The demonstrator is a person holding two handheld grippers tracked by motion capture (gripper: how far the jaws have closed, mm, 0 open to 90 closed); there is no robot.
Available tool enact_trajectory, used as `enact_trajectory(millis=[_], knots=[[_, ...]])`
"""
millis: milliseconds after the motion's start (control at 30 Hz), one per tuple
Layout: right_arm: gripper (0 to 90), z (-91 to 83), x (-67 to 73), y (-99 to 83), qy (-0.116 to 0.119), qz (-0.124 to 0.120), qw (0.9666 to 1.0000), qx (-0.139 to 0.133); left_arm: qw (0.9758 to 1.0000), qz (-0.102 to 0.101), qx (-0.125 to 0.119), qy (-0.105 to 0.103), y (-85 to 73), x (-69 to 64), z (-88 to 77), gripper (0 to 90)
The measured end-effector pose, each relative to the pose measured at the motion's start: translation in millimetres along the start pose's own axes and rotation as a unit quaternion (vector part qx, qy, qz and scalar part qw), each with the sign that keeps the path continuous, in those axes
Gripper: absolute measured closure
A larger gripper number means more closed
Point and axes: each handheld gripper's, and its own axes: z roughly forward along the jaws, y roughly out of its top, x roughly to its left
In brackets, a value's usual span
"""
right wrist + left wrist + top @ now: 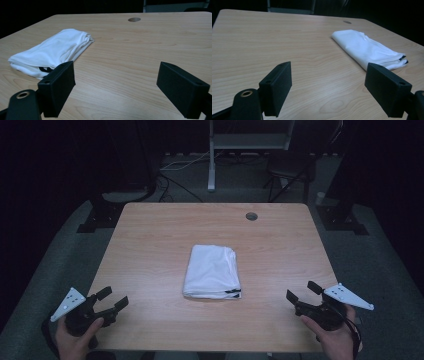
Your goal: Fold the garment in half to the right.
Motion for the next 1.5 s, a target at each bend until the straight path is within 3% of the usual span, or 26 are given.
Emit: enact_trajectory(millis=[733, 1500], knots=[[13.6, -2.7, -19.1, -13.3, -0.031, 0.014, 0.9994, -0.009, 0.9993, -0.012, 0.002, 0.037, -13.1, 19.4, 1.6, 21.7], [13.6, 0.6, -27.8, -25.8, -0.044, 0.014, 0.9988, -0.013, 0.9991, -0.006, -0.003, 0.043, -17.0, 17.4, 6.0, 21.7]])
